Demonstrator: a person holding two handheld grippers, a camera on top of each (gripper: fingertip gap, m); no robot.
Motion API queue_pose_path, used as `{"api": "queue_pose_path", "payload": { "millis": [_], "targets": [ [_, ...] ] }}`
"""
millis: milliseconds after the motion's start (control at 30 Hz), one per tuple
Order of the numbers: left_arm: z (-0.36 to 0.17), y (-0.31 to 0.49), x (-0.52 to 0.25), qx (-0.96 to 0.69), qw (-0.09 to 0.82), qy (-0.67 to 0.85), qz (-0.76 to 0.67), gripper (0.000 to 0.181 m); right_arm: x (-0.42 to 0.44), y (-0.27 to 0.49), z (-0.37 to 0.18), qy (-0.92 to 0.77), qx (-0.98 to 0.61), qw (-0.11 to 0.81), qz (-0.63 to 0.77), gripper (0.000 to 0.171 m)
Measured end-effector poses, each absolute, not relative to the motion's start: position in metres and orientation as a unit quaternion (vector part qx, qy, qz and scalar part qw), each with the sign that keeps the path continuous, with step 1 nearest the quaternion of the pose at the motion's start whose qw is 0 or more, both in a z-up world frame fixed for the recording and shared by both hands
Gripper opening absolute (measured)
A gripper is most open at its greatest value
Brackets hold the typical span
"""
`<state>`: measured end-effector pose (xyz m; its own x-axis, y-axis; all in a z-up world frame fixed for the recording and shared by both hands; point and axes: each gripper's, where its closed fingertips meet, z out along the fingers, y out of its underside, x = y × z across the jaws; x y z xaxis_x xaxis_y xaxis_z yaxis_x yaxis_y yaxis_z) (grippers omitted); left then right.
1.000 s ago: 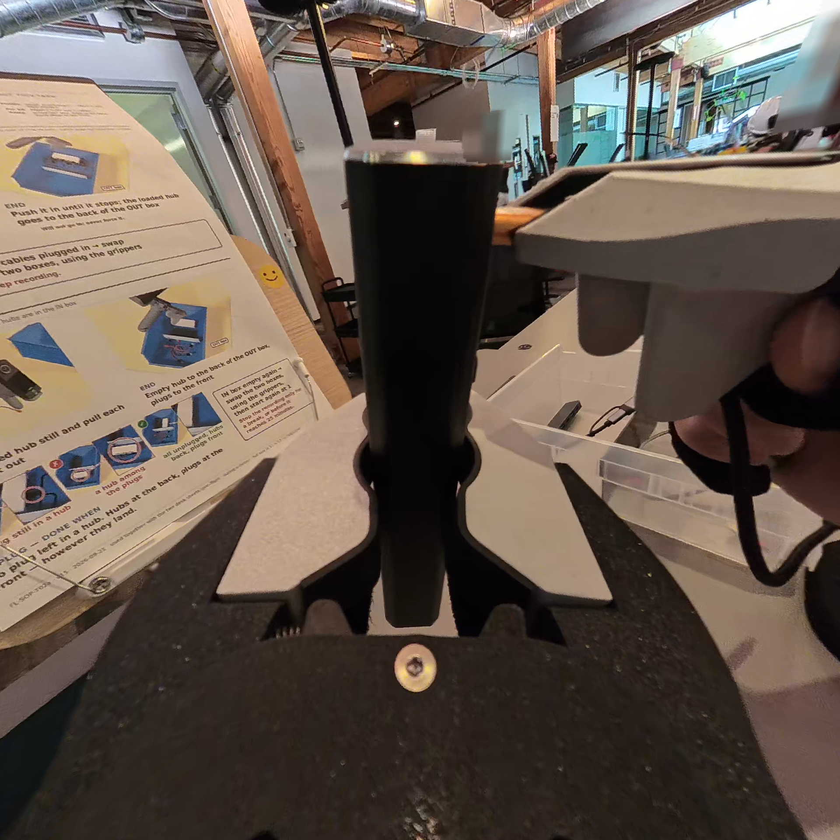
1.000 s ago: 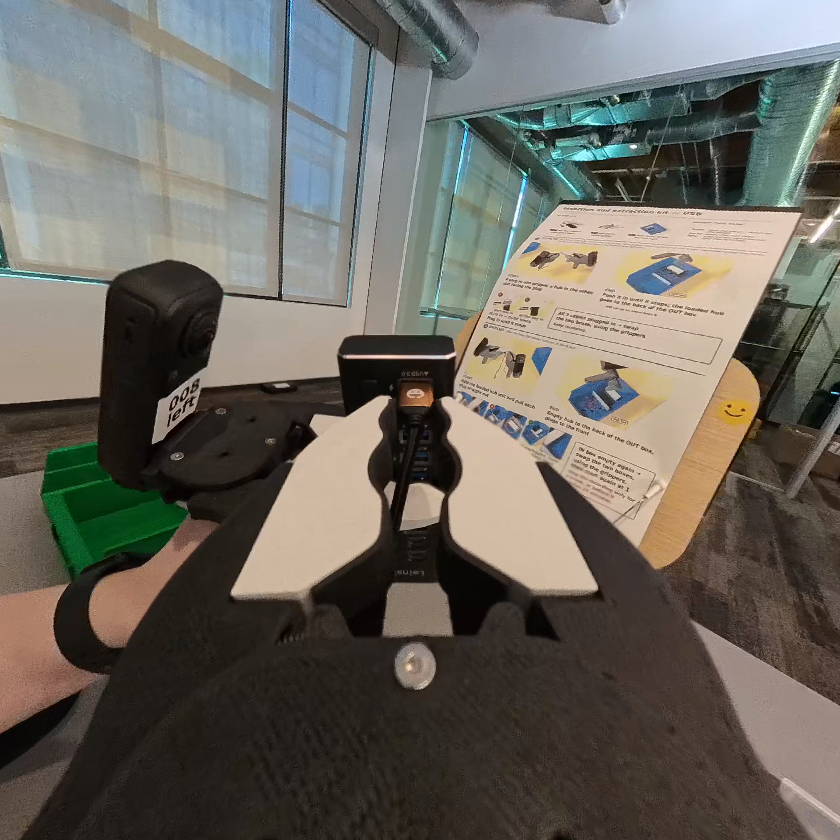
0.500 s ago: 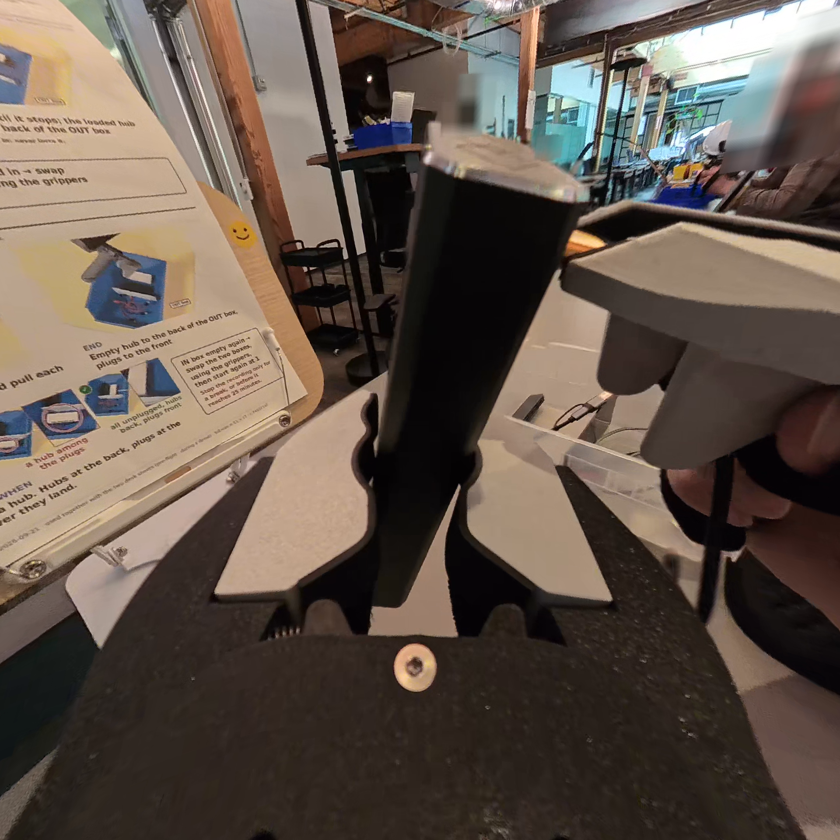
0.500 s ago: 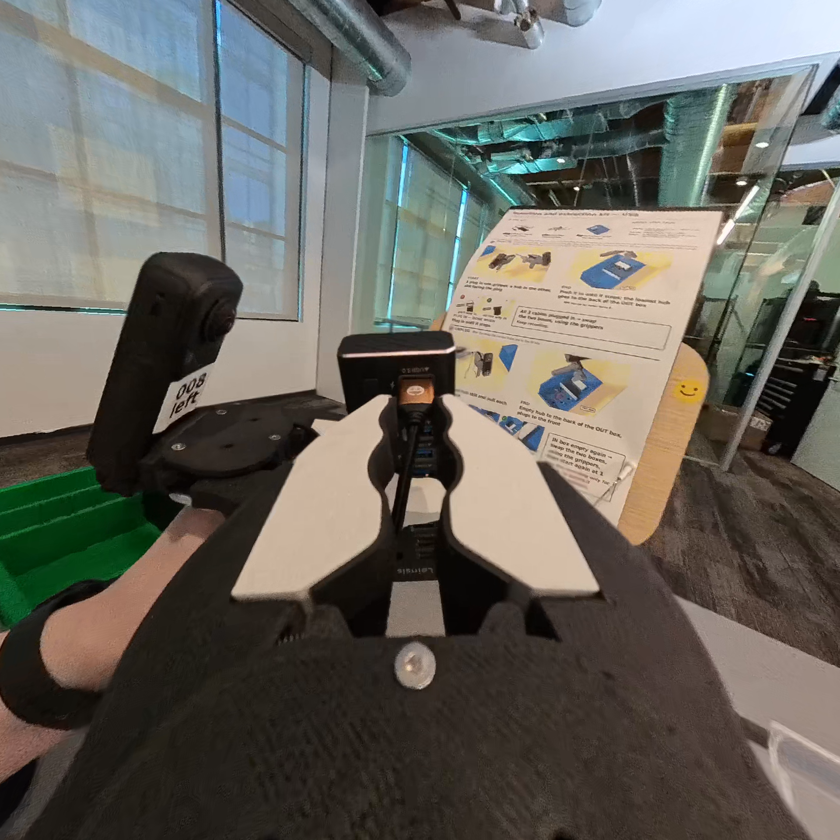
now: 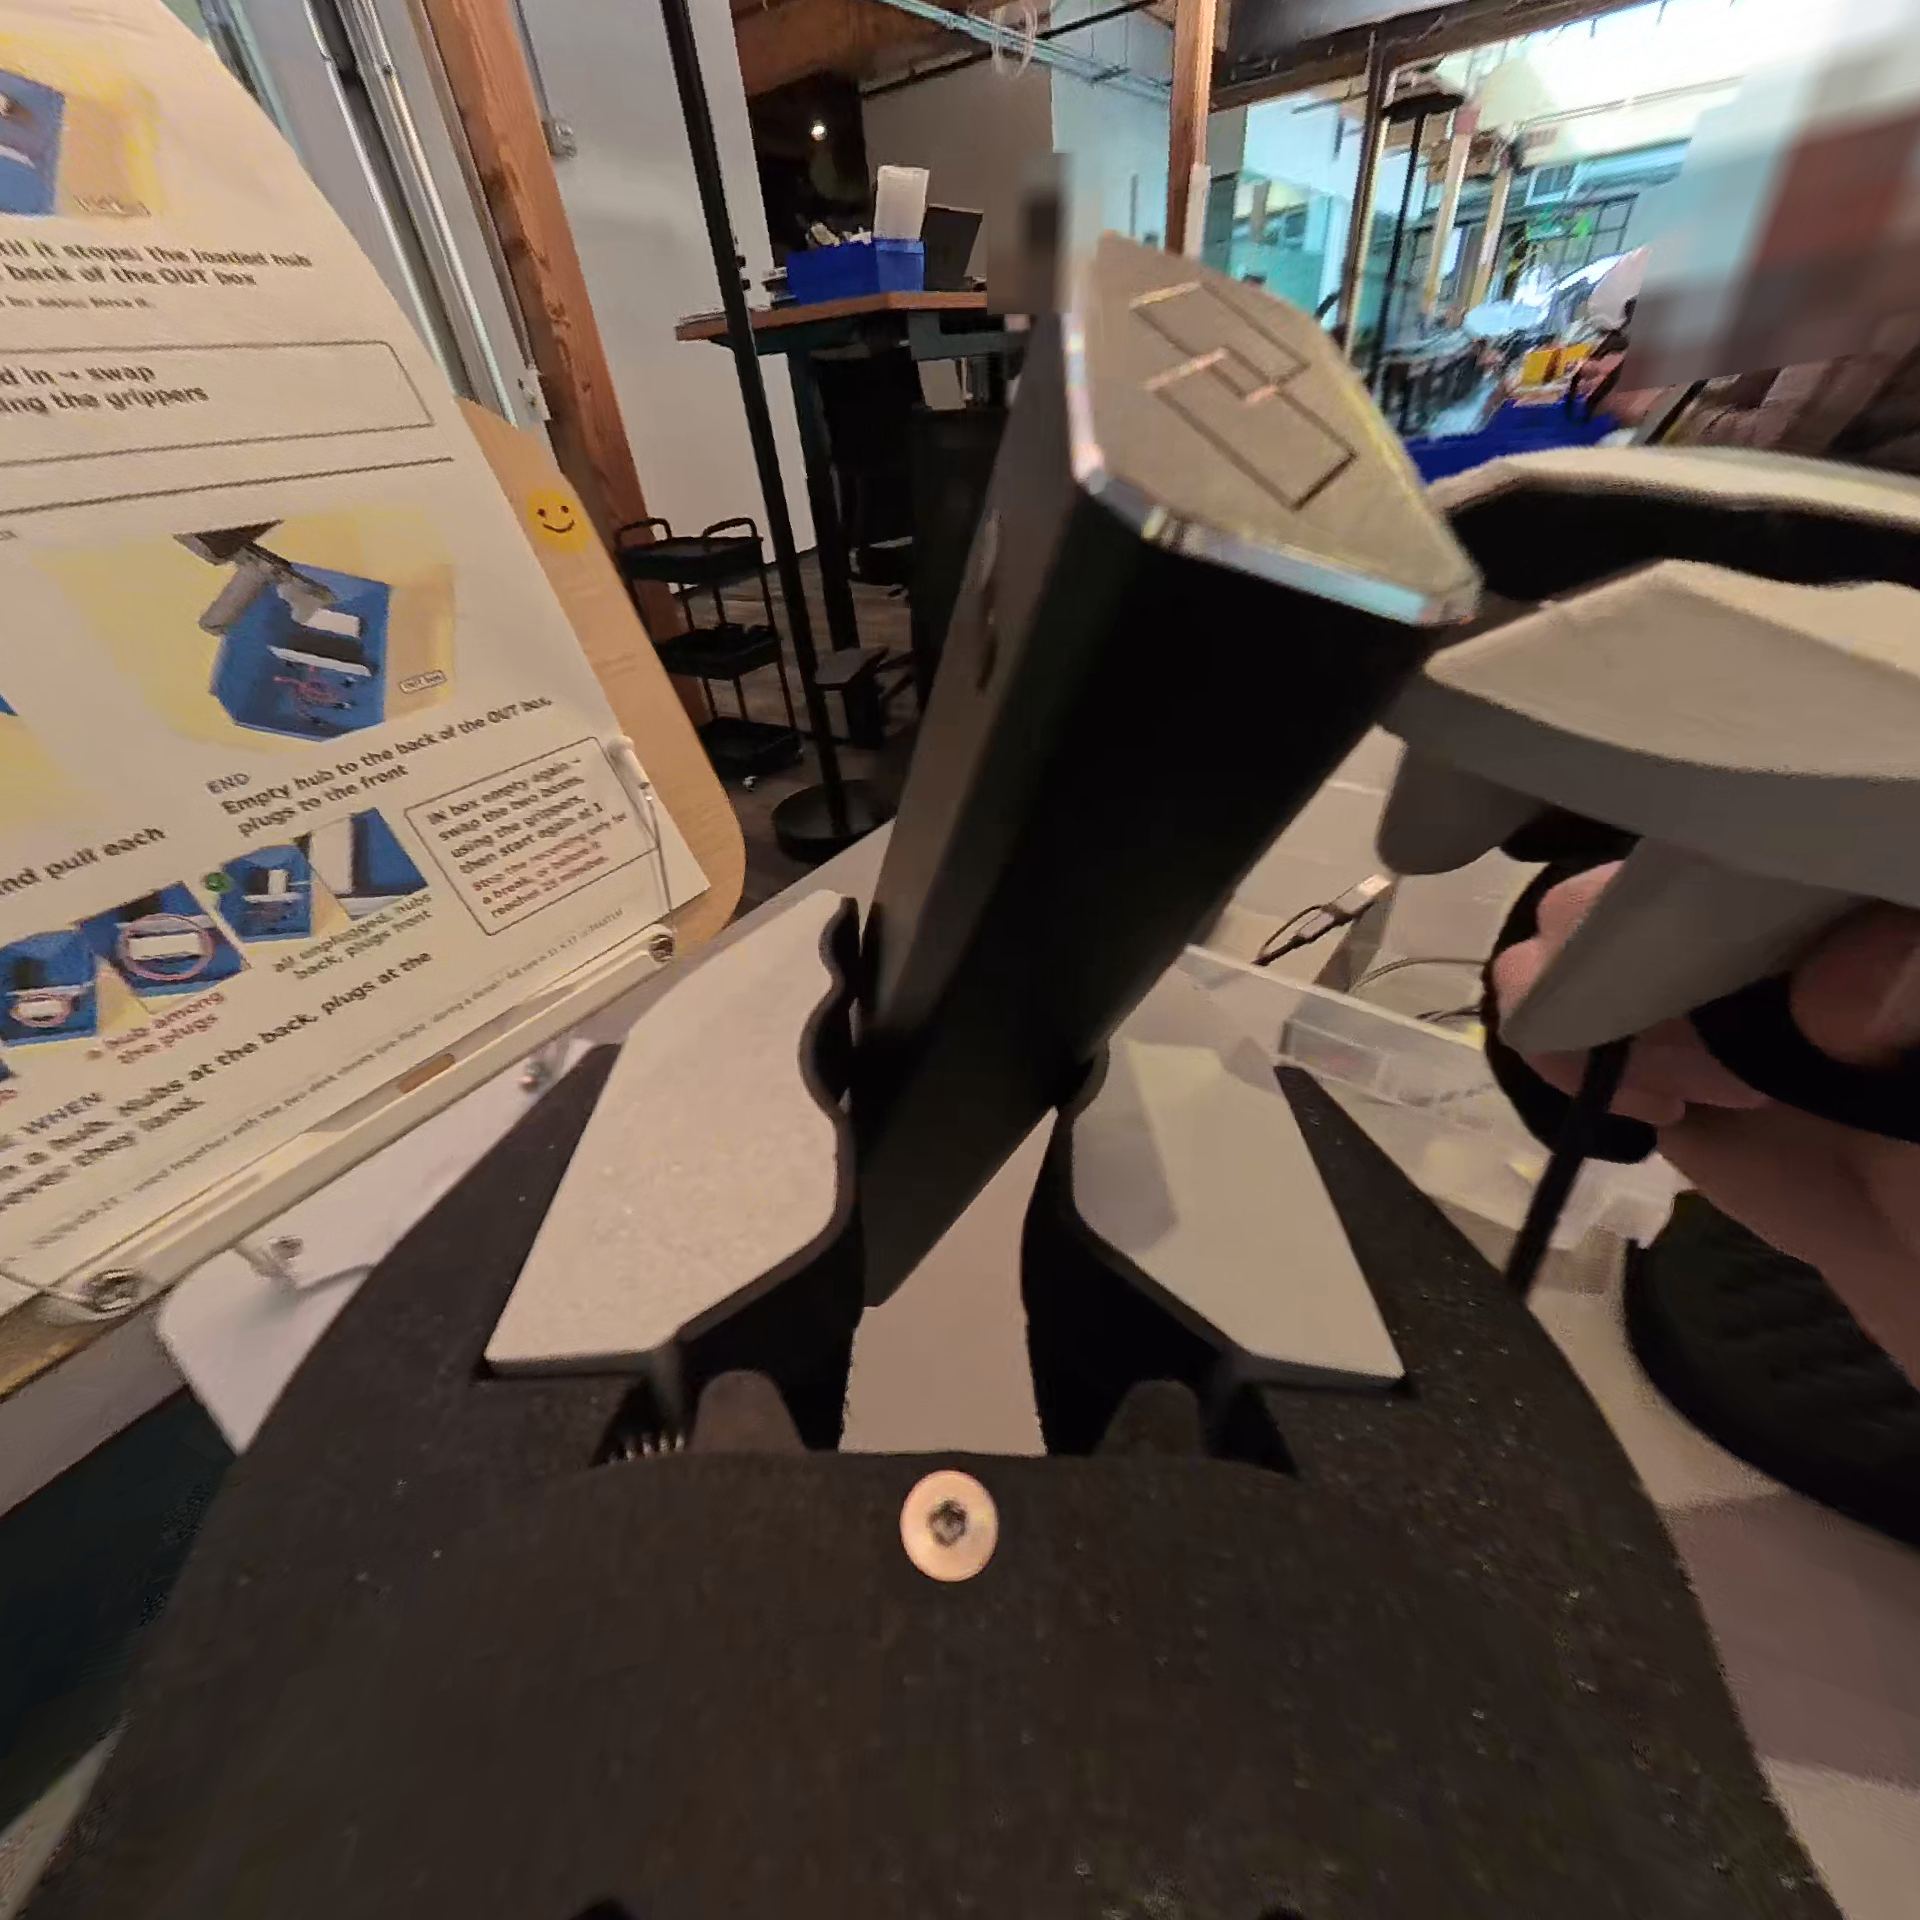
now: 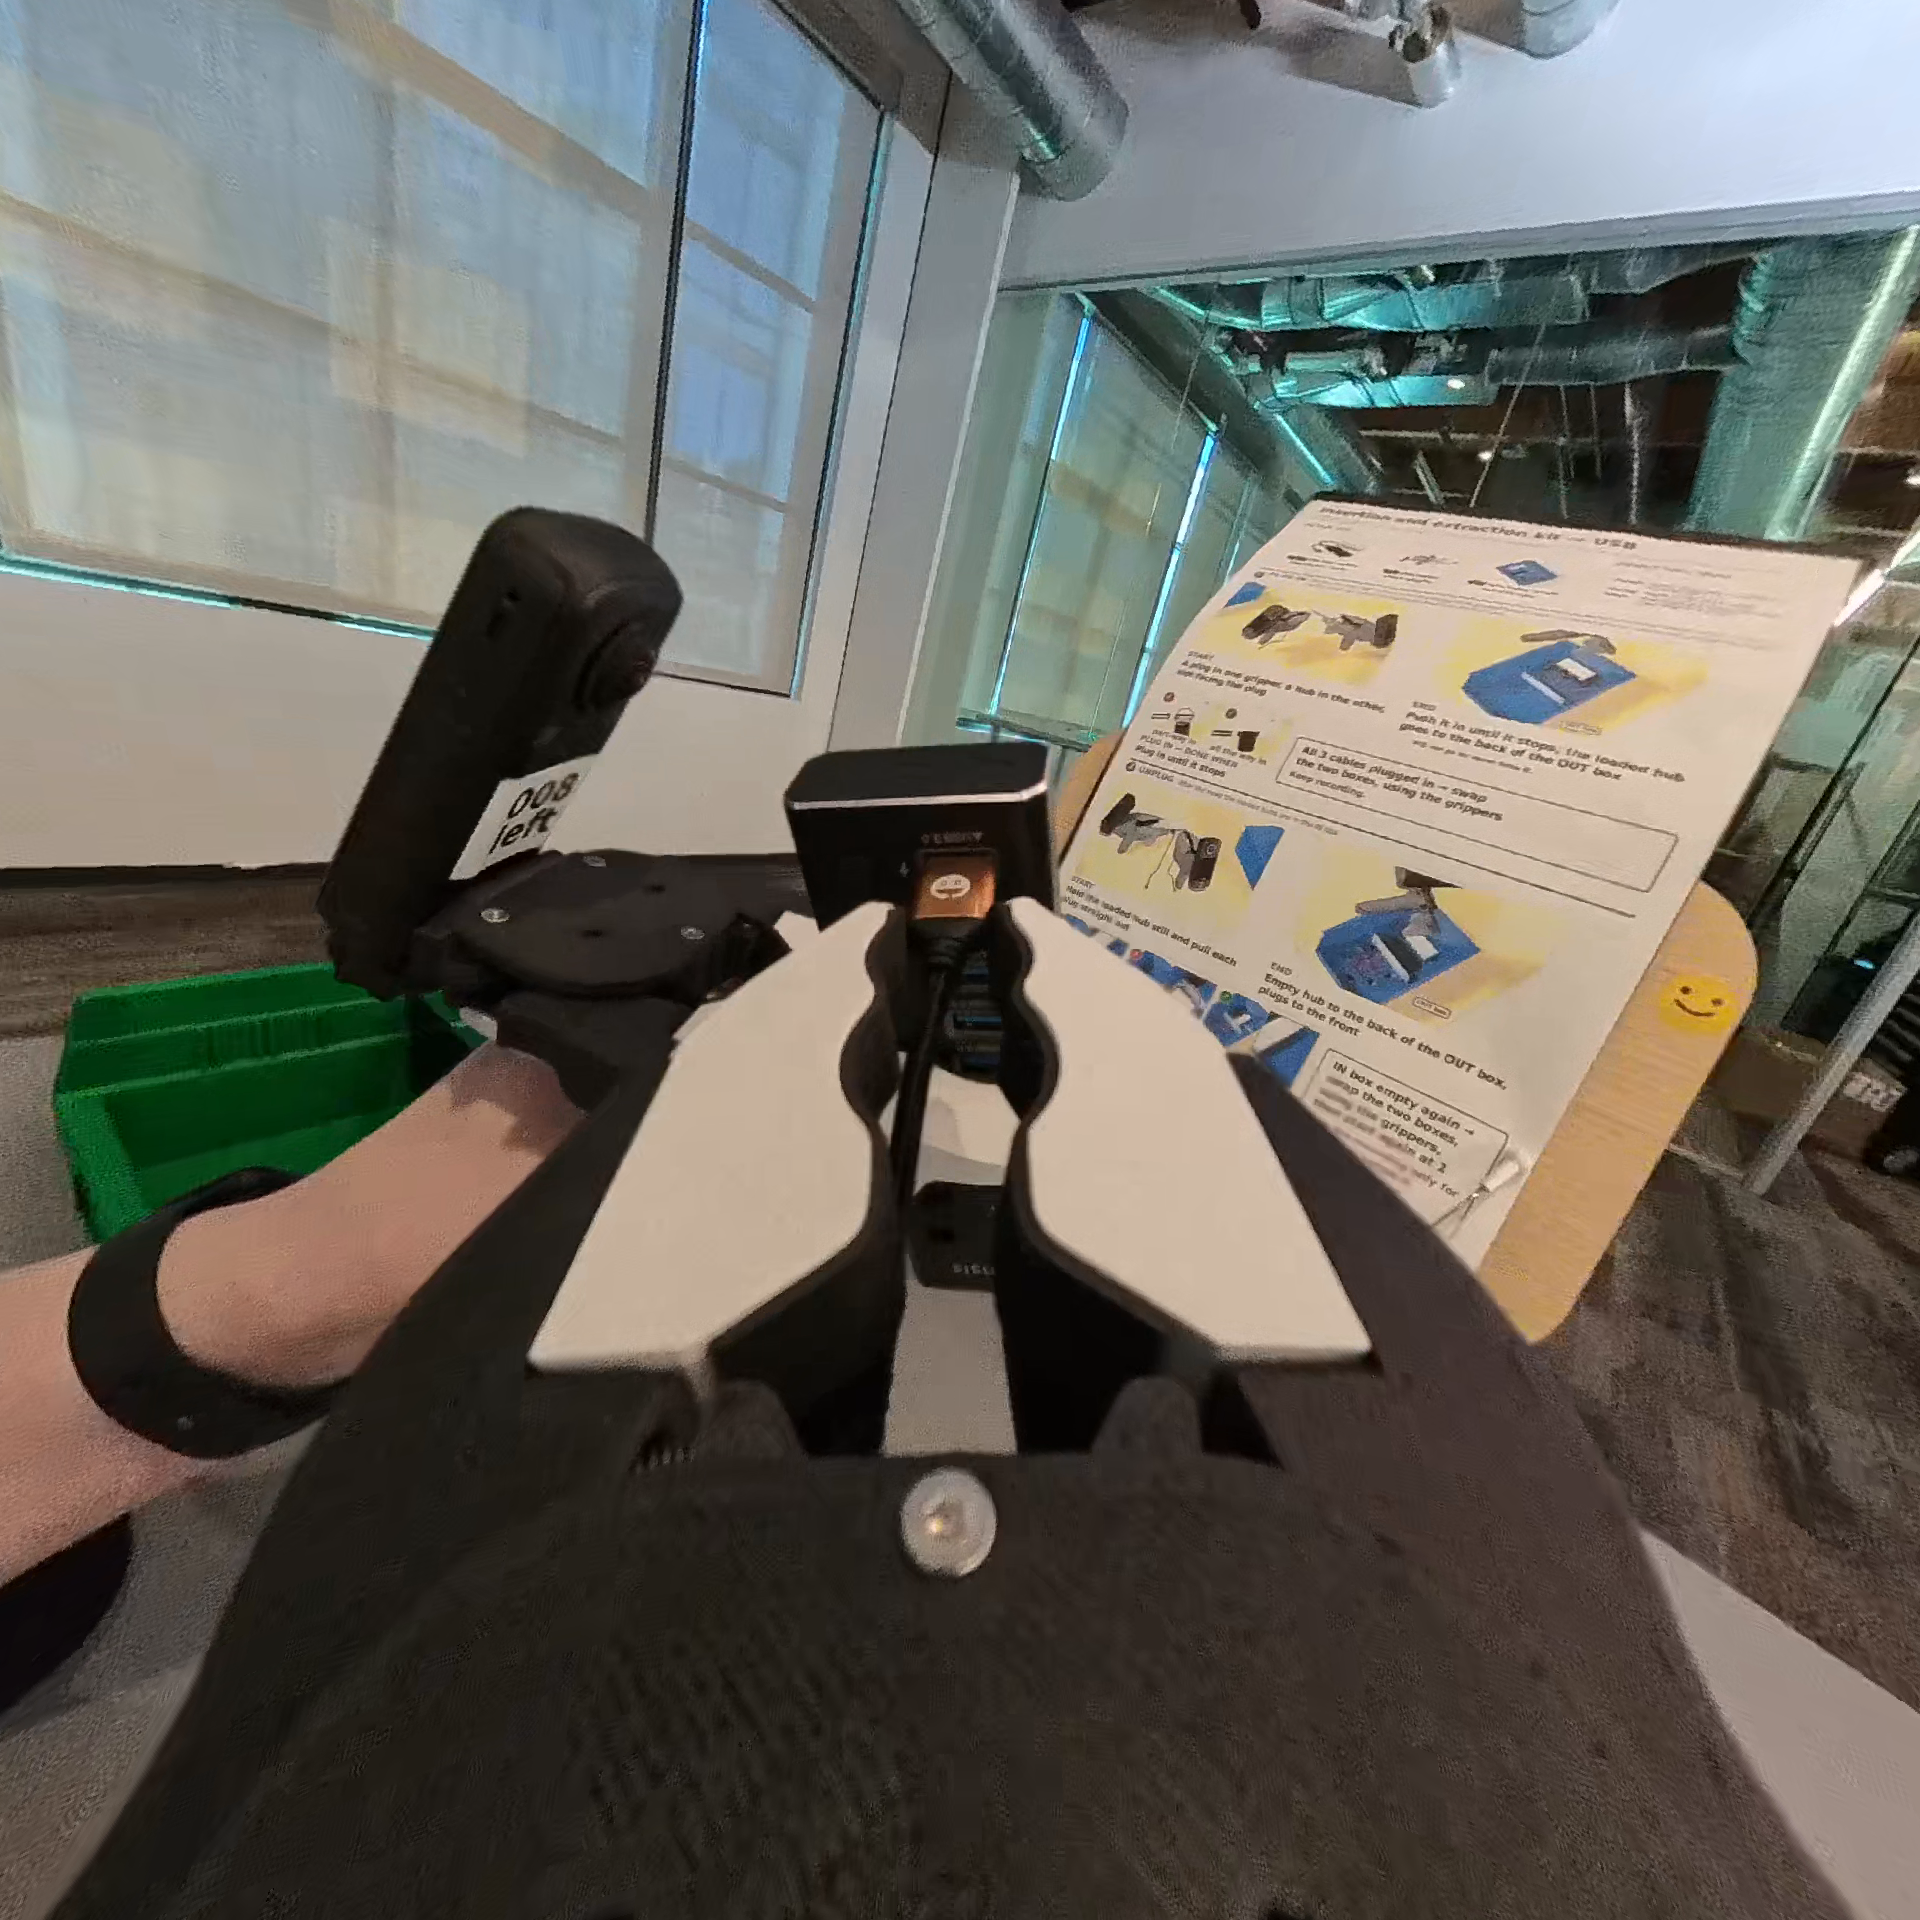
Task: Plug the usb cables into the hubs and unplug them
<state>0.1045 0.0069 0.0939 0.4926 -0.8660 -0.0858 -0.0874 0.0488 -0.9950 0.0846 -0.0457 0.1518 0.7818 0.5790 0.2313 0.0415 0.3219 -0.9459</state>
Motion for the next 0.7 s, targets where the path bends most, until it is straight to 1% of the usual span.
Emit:
{"api": "queue_pose_path", "payload": {
  "millis": [67,167,267,433,500,533,633,700],
  "targets": [
    [0.092,0.003,0.108,-0.615,0.593,0.389,-0.344,0.033,0.086,-0.046,0.153,-0.283,-0.556,0.763,0.17,0.017],
    [0.086,0.013,0.106,-0.63,0.594,0.38,-0.325,0.033,0.092,-0.036,0.146,-0.211,-0.586,0.761,0.183,0.016],
    [0.078,0.02,0.104,-0.646,0.583,0.37,-0.325,0.034,0.087,-0.029,0.141,-0.153,-0.61,0.76,0.164,0.016],
    [0.081,0.023,0.094,-0.65,0.582,0.365,-0.326,0.035,0.074,-0.031,0.141,-0.117,-0.607,0.774,0.138,0.016],
    [0.085,0.017,0.093,-0.636,0.581,0.384,-0.331,0.034,0.07,-0.035,0.146,-0.135,-0.593,0.786,0.109,0.016],
    [0.088,0.009,0.095,-0.617,0.577,0.416,-0.337,0.032,0.067,-0.04,0.151,-0.165,-0.576,0.796,0.092,0.017],
    [0.093,0.003,0.092,-0.613,0.582,0.44,-0.303,0.031,0.066,-0.047,0.158,-0.222,-0.561,0.795,0.055,0.016],
    [0.1,-0.008,0.098,-0.6,0.573,0.437,-0.347,0.031,0.067,-0.052,0.166,-0.227,-0.556,0.797,0.065,0.016]
  ]
}}
